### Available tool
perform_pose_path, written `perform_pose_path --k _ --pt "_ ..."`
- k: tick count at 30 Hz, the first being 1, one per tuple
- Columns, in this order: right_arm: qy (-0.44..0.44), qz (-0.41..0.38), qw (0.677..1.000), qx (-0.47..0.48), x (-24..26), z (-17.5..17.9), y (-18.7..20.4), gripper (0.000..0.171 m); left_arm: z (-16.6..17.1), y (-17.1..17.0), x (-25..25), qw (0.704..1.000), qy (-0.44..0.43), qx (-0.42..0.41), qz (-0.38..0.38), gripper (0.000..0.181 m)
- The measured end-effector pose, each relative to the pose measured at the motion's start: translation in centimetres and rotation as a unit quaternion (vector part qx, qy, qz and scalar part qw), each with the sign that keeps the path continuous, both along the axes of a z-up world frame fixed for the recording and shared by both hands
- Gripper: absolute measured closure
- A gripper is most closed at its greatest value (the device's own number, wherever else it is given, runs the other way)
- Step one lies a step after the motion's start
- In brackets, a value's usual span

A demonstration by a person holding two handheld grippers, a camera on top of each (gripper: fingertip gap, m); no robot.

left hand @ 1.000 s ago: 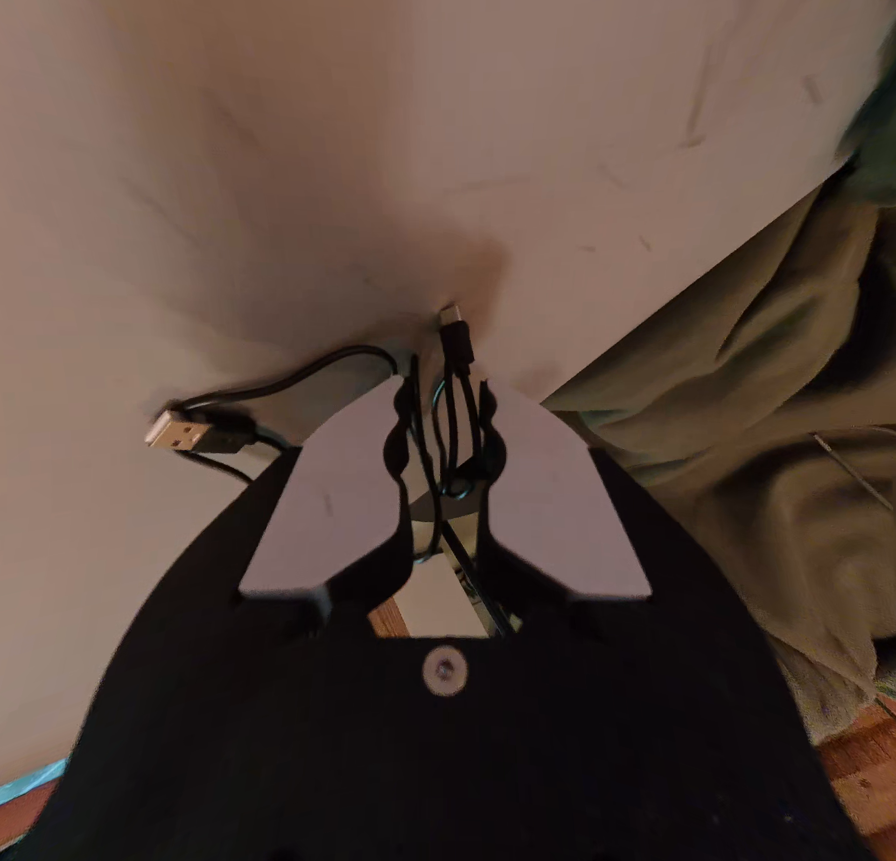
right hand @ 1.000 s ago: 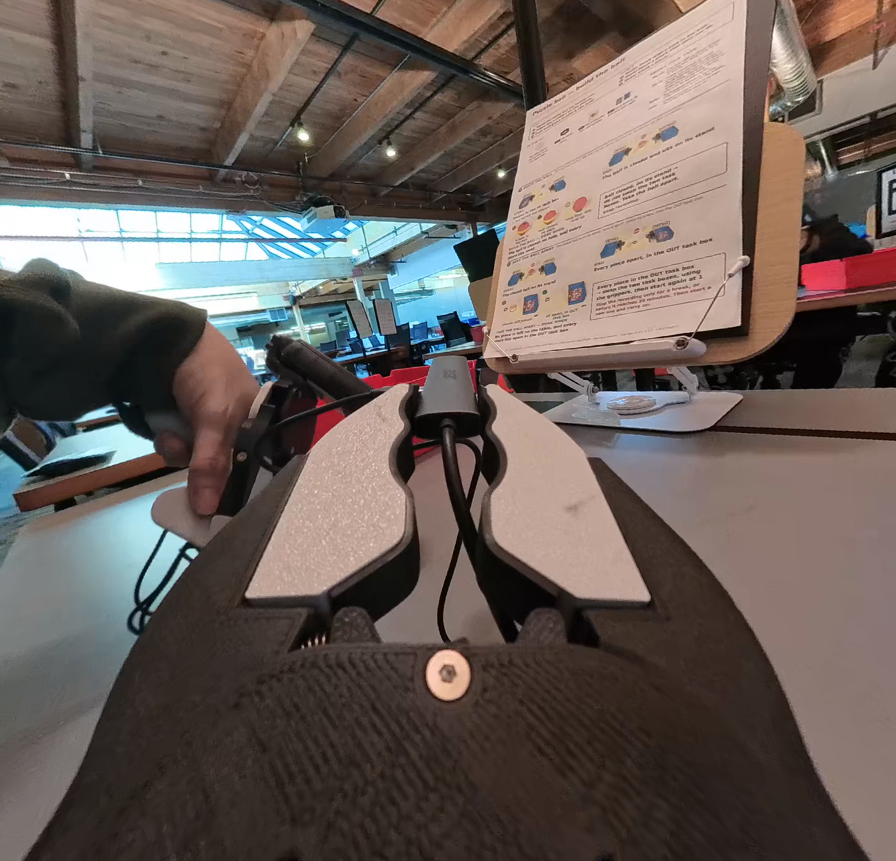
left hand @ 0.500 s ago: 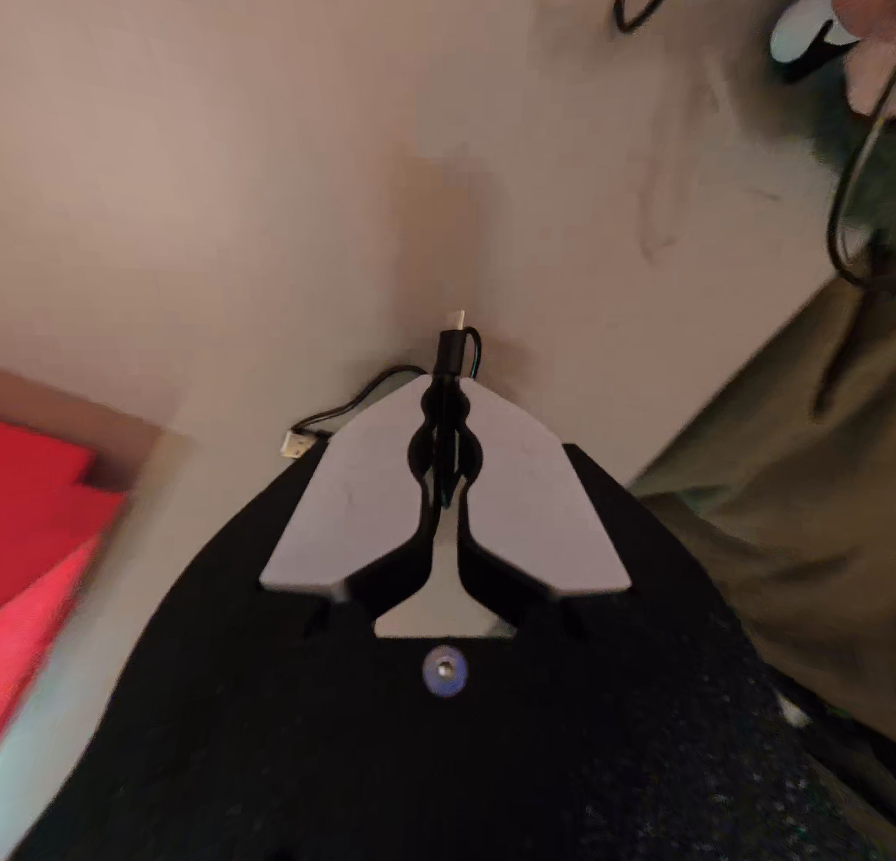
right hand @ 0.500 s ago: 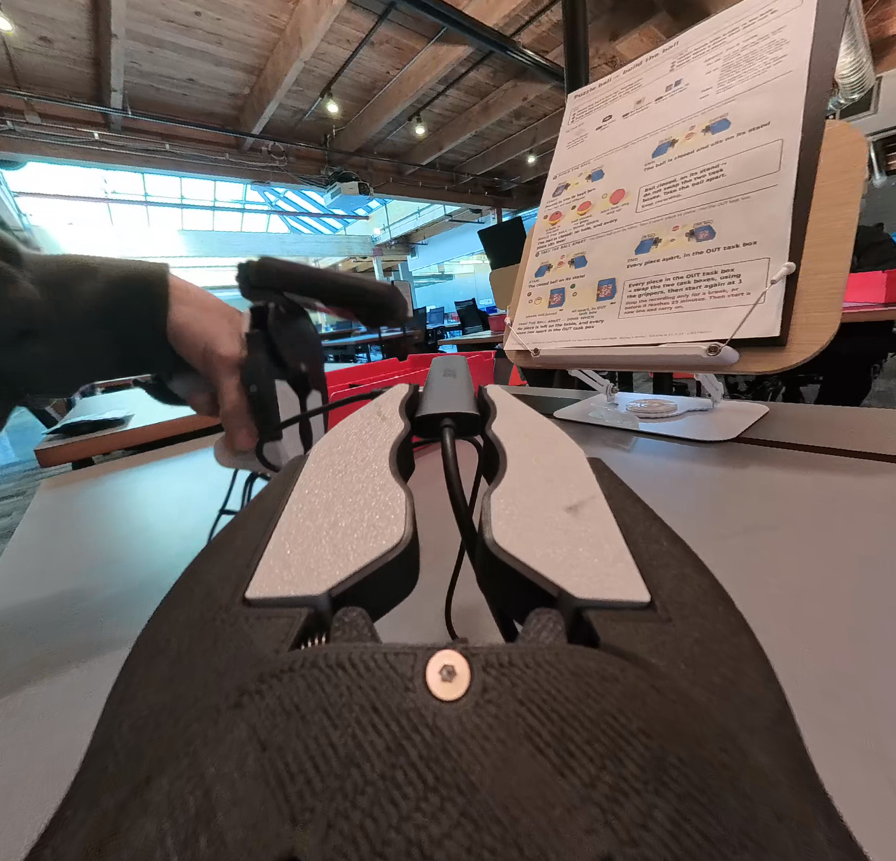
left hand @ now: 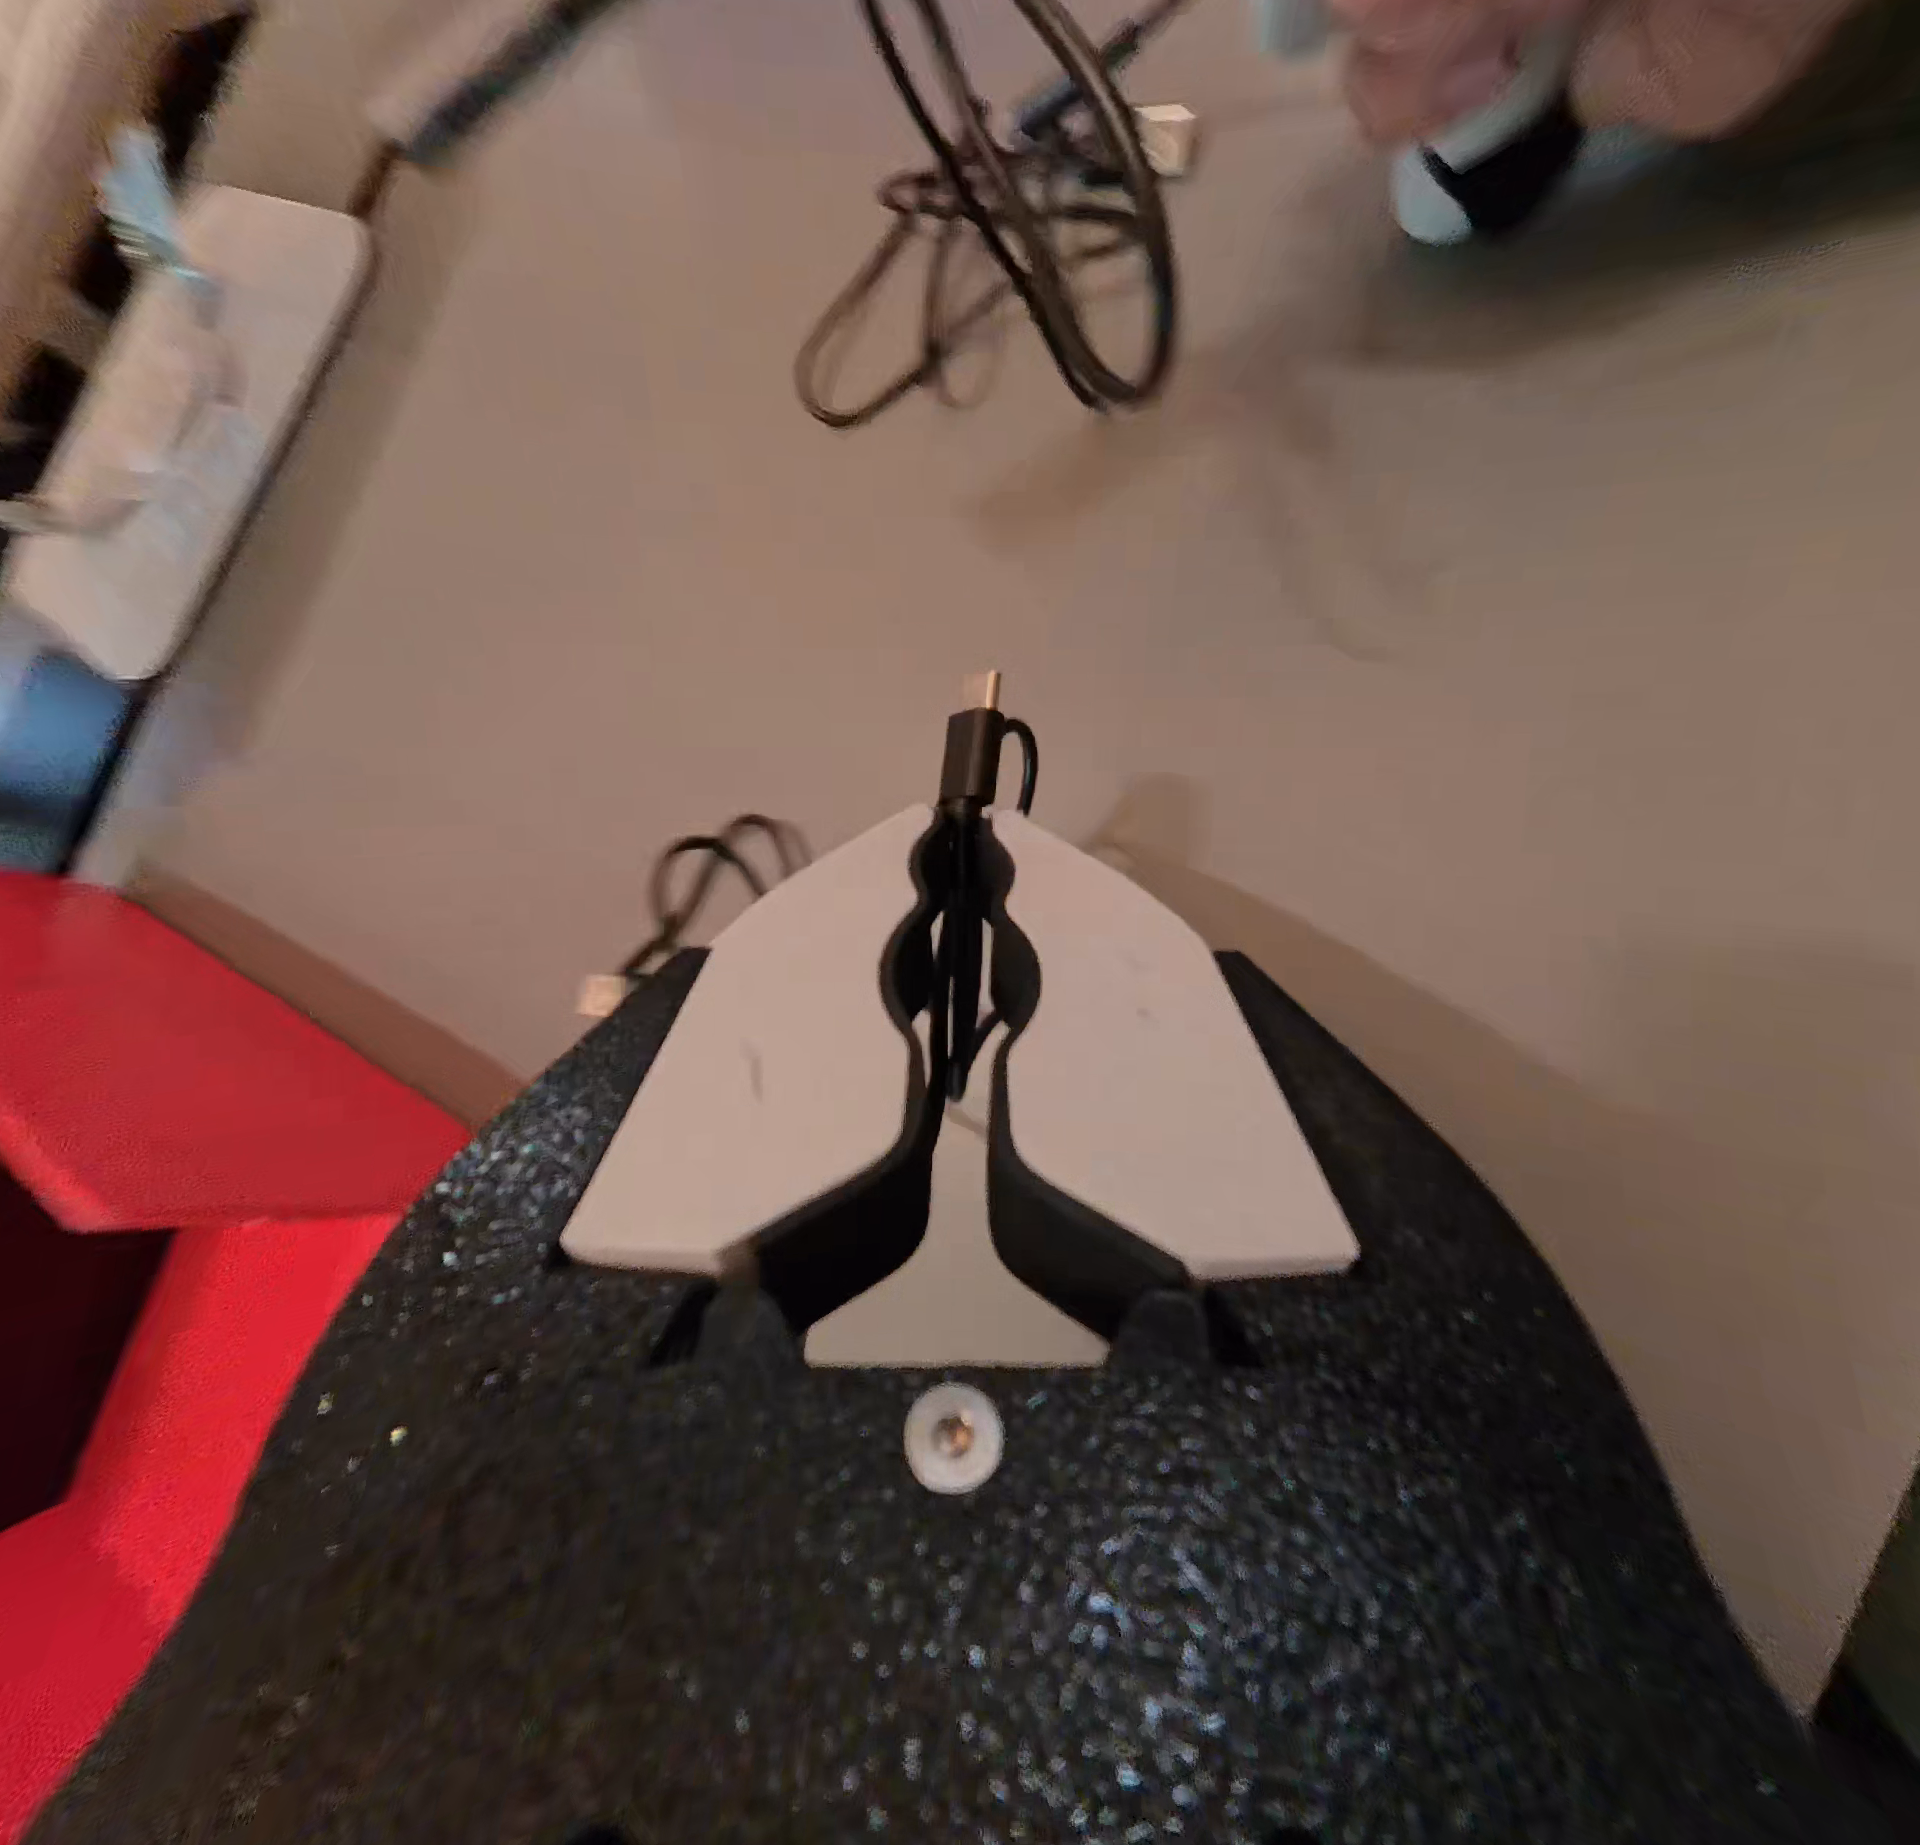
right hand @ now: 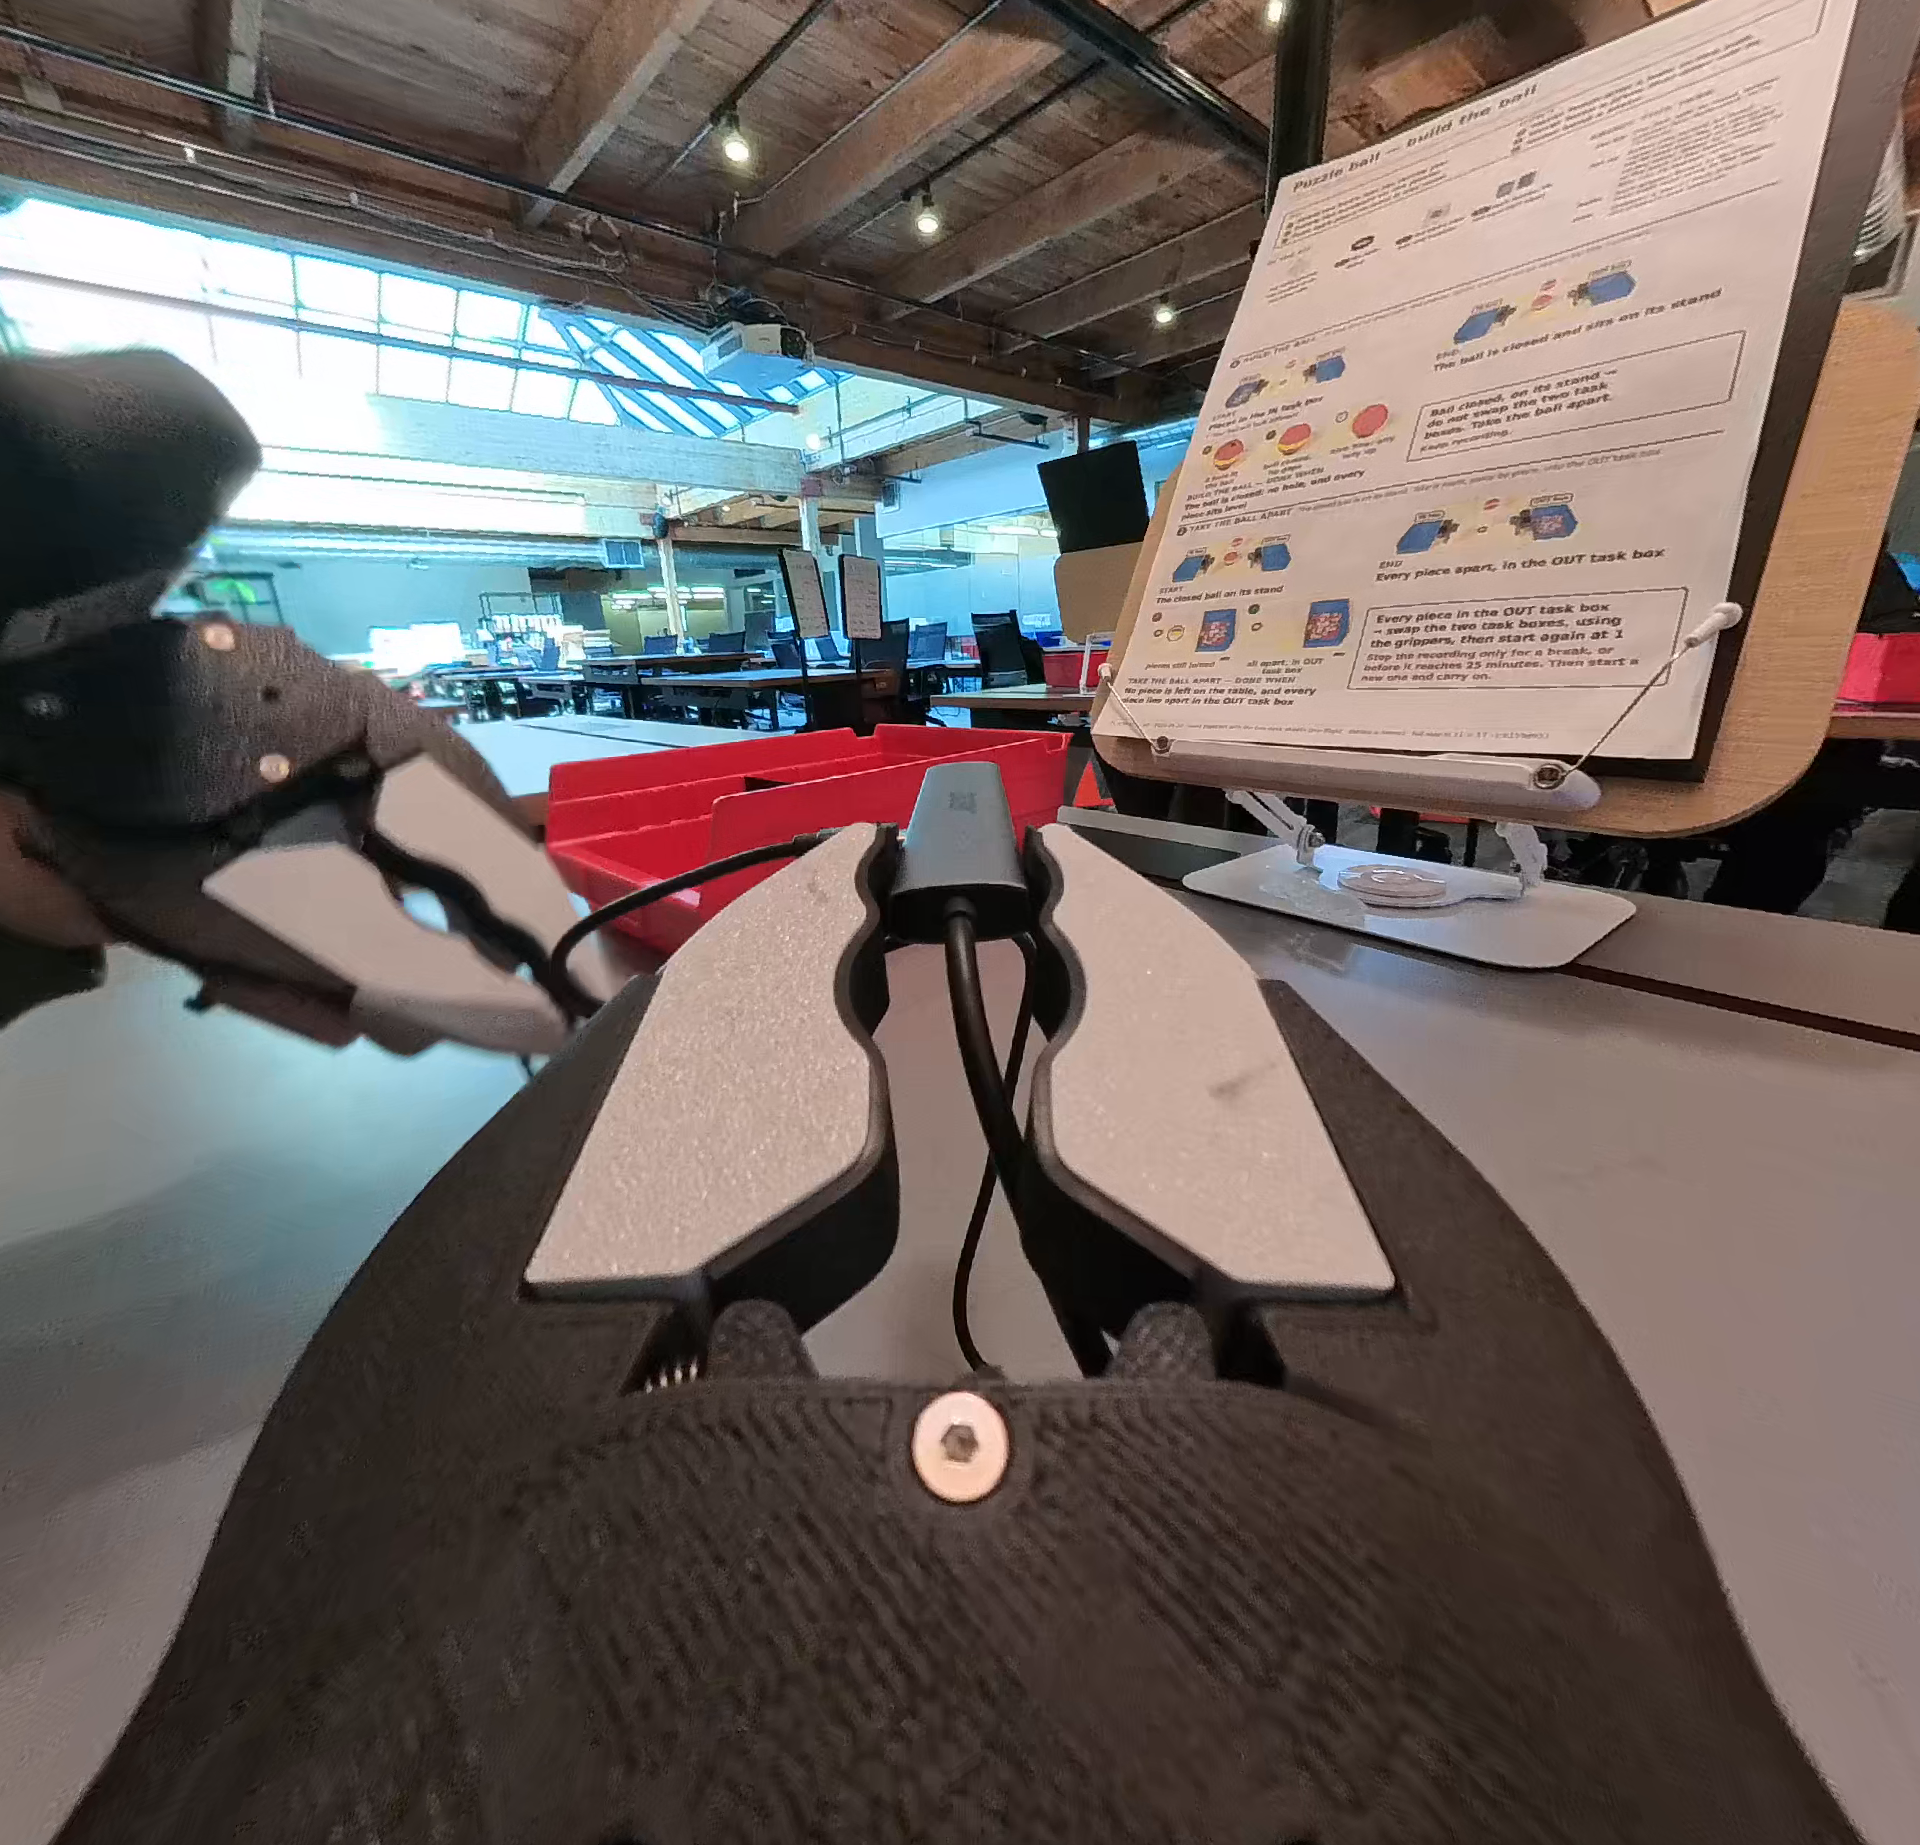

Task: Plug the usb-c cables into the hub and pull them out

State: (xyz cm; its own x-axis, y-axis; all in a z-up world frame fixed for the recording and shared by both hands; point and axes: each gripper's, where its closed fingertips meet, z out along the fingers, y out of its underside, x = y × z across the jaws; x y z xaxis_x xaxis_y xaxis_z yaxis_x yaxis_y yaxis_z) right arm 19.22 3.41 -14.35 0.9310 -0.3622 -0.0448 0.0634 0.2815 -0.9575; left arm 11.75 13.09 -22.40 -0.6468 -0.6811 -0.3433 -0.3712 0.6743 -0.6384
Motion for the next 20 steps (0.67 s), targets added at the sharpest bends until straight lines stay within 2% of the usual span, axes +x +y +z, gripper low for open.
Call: perform_pose_path --k 1,5,8,10,14,20 --pt "0.002 0.002 1.000 0.001 0.0 0.0 0.0 0.148 -1.0 -0.4 -0.6 1.000 0.018 -0.006 -0.015 0.176" --pt "0.004 0.007 1.000 0.006 0.0 0.1 -0.1 0.148 -3.2 -2.8 -2.4 0.991 0.081 -0.084 -0.072 0.176" --pt "0.003 0.008 1.000 0.007 0.0 0.1 -0.1 0.148 -5.1 -2.7 -3.8 0.981 0.156 -0.079 -0.087 0.166" --pt "0.004 0.011 1.000 0.006 -0.1 0.1 -0.1 0.148 -5.9 -2.3 -4.0 0.978 0.179 -0.073 -0.079 0.165" --pt "0.002 0.017 1.000 0.001 -0.2 0.0 0.1 0.148 -5.9 -2.5 -4.0 0.976 0.181 -0.097 -0.075 0.164" --pt "0.001 0.022 1.000 0.001 -0.3 0.0 0.1 0.148 -5.2 -1.7 -3.5 0.988 0.141 -0.059 -0.025 0.155"
